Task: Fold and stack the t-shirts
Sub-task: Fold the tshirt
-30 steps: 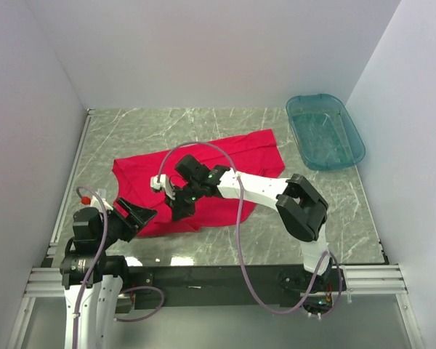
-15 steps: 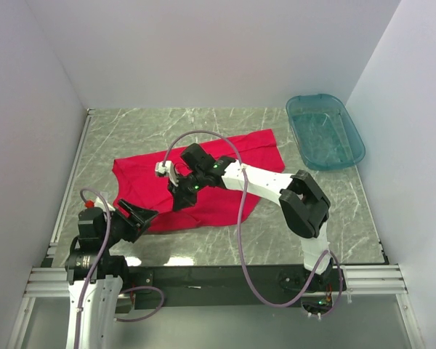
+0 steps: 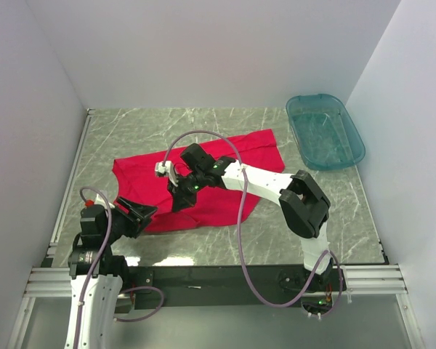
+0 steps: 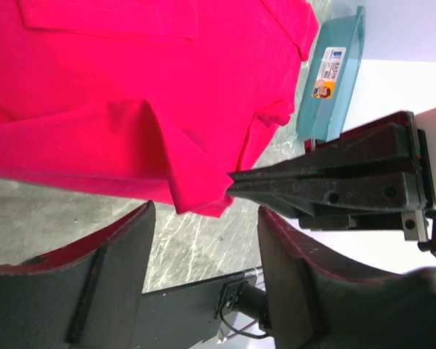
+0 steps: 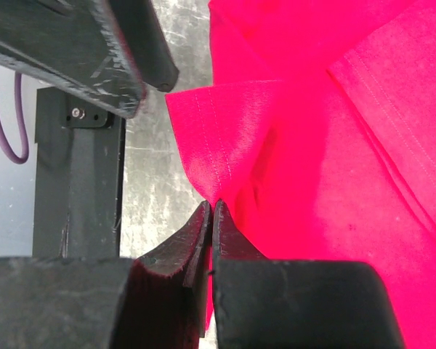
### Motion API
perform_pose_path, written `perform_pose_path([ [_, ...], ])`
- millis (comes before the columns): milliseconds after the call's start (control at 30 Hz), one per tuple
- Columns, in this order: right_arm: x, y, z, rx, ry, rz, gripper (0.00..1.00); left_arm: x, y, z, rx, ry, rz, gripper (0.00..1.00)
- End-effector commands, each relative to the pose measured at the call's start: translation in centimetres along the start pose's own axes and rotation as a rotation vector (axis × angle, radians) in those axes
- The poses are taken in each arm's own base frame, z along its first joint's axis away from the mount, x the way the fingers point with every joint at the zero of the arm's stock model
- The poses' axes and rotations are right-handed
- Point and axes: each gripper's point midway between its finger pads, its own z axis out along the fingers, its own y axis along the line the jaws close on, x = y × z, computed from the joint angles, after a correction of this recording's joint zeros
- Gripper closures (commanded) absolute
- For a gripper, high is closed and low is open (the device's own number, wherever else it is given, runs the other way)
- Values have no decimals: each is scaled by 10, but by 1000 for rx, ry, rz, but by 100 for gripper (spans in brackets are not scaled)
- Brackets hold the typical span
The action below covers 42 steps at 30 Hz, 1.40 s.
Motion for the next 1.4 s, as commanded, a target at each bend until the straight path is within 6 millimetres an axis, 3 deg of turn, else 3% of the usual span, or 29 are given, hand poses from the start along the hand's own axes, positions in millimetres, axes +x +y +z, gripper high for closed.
perform_pose_path([
  [0,-19,9,-5,-26,-54,-31,100,-9,-6,6,33,-34,9,38],
  [667,-16,11,1,-35,-45,-28,100,-7,2,19,36,-2,-11,54],
  [1200,-16,13,2,-39,-46,-27,100,-5,3,21,41,10,-13,60],
  [1367,-15,13,2,-39,-43,-27,100,-5,3,21,45,13,-11,74],
])
